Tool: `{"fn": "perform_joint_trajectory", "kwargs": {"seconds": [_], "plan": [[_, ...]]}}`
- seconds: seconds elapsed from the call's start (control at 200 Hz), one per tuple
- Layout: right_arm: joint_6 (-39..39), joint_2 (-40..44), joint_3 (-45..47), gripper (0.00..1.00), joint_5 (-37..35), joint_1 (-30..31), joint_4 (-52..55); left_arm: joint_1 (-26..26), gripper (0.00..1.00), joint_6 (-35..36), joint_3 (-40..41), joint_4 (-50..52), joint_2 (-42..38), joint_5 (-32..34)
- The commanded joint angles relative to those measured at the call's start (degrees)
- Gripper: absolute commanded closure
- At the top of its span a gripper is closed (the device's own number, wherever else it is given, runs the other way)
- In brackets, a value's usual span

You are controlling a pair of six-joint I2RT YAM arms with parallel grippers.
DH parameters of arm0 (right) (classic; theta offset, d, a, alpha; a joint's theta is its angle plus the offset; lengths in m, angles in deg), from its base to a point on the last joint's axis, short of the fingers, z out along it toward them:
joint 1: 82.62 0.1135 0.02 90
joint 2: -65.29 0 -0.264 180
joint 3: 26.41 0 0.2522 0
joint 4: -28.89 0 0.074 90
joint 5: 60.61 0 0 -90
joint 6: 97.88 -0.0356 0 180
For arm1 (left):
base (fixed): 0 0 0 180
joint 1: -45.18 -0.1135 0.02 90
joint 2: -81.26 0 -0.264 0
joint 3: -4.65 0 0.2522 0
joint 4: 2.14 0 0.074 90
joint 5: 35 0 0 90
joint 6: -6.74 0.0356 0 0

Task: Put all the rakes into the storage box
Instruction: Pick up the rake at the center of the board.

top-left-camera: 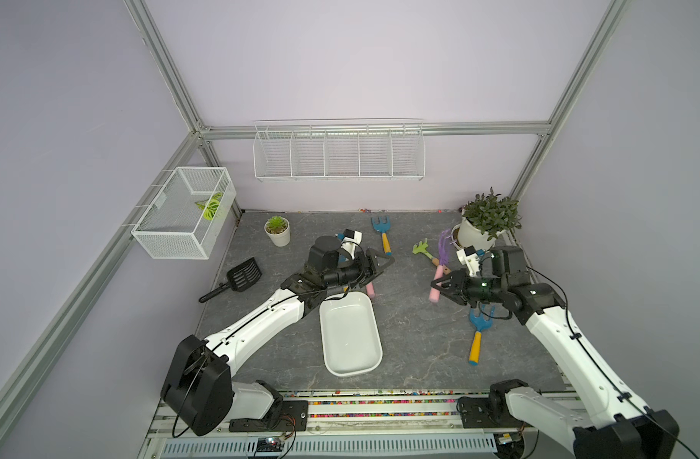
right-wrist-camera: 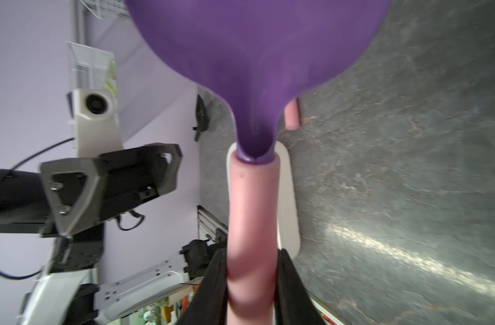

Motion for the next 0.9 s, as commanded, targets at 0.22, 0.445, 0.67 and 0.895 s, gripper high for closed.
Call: {"fn": "perform_joint_trajectory", "kwargs": {"seconds": [0.22, 0.445, 0.67, 0.895], "plan": [[-10.2, 1.3, 1.3, 1.0, 9.4, 0.6, -14.6, 2.4, 0.3, -3.5, -3.9, -7.3, 4.3, -6.2], [-10.2, 0.2, 0.6, 1.0, 9.8, 4.3, -14.8, 4.4, 0.31, -5.7, -6.5, -12.0, 8.7, -8.5], [-10.5, 0.5, 0.8, 1.0, 10.4, 6.2, -14.9, 5.2, 0.35, -7.0, -8.6, -14.8, 11.5, -9.3], [-9.0, 0.7, 0.9, 1.0, 10.0, 7.4, -12.4, 5.9, 0.41, -7.0, -10.2, -14.4, 13.4, -9.6]]}}
